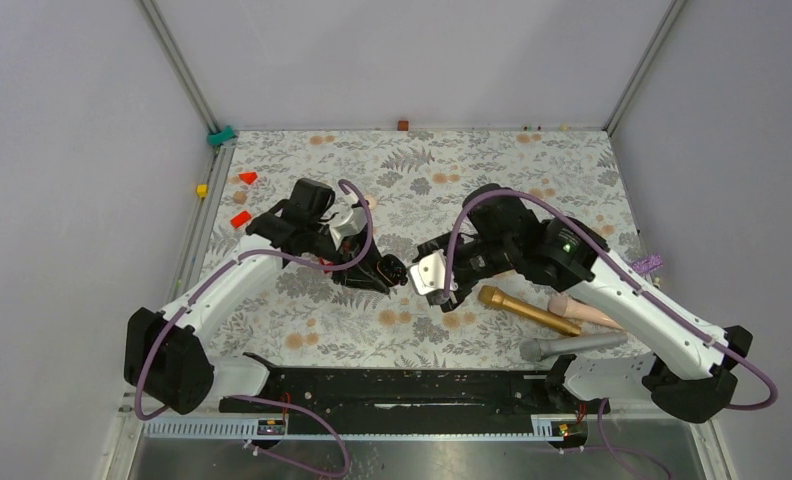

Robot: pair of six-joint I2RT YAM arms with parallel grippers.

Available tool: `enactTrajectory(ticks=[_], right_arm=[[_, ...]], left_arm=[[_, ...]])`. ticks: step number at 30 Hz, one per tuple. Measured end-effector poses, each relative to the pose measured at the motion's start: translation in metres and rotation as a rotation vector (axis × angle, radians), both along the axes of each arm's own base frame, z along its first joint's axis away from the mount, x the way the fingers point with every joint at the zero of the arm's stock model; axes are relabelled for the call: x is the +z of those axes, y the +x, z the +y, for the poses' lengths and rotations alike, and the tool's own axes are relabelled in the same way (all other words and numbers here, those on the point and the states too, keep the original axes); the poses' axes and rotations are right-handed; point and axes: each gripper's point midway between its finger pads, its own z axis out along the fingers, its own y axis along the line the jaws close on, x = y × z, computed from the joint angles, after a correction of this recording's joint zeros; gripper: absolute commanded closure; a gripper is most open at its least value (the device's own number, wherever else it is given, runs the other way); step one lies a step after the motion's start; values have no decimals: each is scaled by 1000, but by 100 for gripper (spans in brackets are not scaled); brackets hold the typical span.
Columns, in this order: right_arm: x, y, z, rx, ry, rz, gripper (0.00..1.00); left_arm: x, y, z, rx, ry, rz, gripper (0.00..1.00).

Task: Insert the wireless bluetooth earbuds into the charging case
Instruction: Place the earbud in the charging case.

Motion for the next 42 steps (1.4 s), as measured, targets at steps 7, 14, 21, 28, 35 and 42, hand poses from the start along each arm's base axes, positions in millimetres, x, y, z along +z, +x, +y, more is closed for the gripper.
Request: enactTrajectory(ticks=[7, 14, 21, 28, 35, 42], right_arm=[[-7, 3, 15, 20, -16, 17, 38], [-5, -1, 24, 39, -6, -16, 37], [-9, -1, 26, 42, -19, -39, 4], [-26, 7, 31, -4, -40, -65, 1], [-12, 25, 39, -102, 17, -101, 0], [-12, 27, 39, -132, 23, -85, 1]], left_arm=[[-6, -5, -3, -19, 12, 23, 100], [-9, -5, -4, -22, 18, 34, 100], [-9, -5, -4, -22, 18, 34, 100], [-9, -5, -4, -22, 18, 34, 100], [-9, -5, -4, -22, 18, 34, 100], [-9, -4, -4, -19, 20, 32, 100]])
